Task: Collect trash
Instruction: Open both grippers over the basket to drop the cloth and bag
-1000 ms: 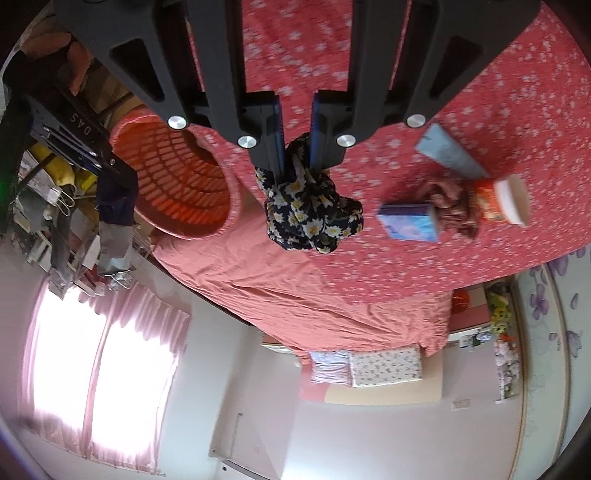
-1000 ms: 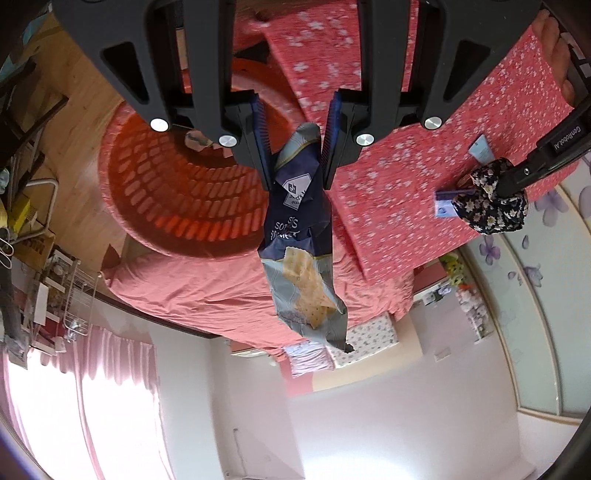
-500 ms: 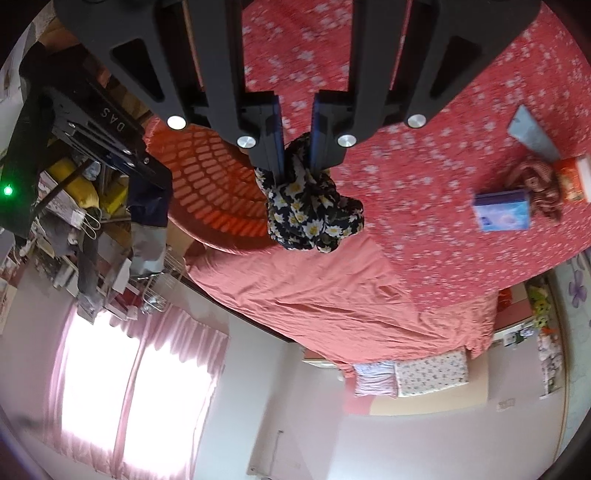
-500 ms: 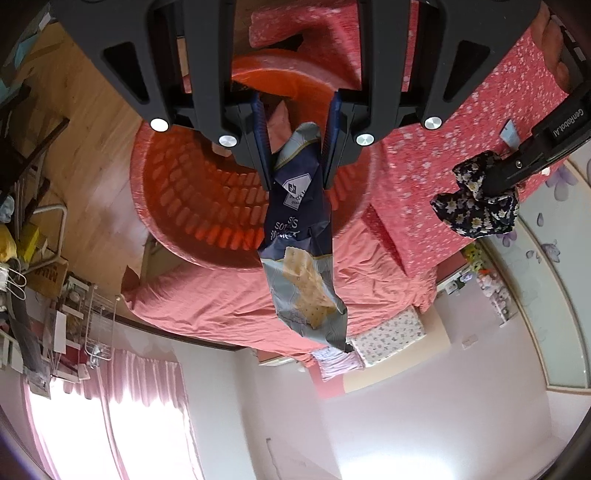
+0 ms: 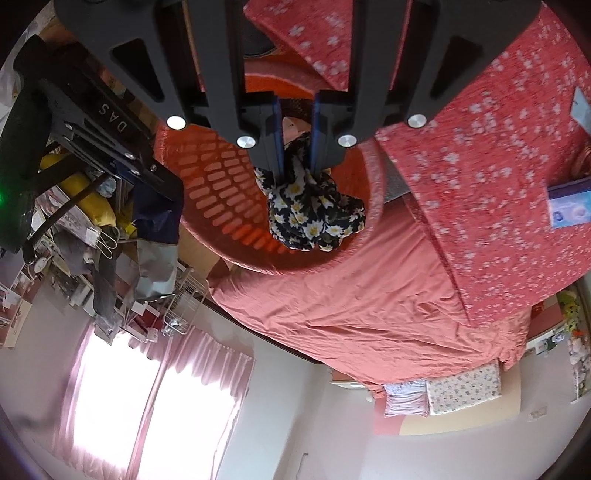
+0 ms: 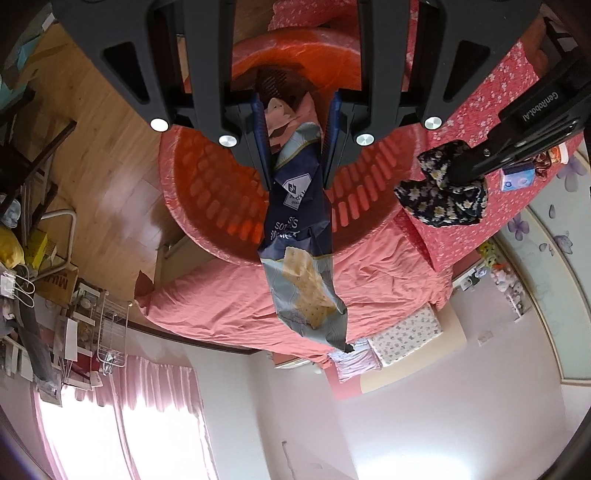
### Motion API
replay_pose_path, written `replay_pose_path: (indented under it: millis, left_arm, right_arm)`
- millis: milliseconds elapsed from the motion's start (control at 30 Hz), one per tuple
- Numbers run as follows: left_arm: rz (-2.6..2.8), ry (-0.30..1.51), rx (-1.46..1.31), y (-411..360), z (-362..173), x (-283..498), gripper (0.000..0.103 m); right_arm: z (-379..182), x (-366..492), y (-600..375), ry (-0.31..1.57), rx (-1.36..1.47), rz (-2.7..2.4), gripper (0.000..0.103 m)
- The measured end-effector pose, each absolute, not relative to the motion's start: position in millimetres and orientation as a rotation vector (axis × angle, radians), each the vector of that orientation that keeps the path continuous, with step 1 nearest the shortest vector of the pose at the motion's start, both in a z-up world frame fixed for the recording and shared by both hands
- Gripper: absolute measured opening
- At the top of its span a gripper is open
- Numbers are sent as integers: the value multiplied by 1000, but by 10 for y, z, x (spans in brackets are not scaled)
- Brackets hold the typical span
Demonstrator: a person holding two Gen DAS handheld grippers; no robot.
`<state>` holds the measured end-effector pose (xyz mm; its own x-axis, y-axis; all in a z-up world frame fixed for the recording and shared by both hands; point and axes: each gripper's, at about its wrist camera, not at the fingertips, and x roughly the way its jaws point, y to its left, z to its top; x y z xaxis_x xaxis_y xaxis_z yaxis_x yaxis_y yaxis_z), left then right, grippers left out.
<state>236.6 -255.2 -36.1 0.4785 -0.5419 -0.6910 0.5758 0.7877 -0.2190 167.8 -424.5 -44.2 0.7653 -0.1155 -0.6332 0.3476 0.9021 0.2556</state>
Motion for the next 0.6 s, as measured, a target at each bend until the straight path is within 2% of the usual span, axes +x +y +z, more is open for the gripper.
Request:
replay_pose_path:
  millis: [67, 100, 167, 367, 600]
  left_arm:
    - [-680, 827, 56, -2628, -388, 2361, 20]
    - [-679, 828, 63, -2645, -413, 2368, 23]
    - [-665, 834, 68, -2645, -452, 2394, 38]
    - [-614, 854, 75, -2493, -539, 2451, 43]
    - [-514, 825, 103, -2066, -509, 2416, 52]
  right_arm:
    - [-463, 1687, -4264, 657, 380, -259, 29]
    - [-475, 1689, -4263, 657, 381, -257, 32]
    - [-491, 1698, -4272, 661, 379, -260, 37]
    - [-527, 1688, -4293, 672, 381, -267, 50]
    - [-500, 1671, -4218, 683, 362, -269, 50]
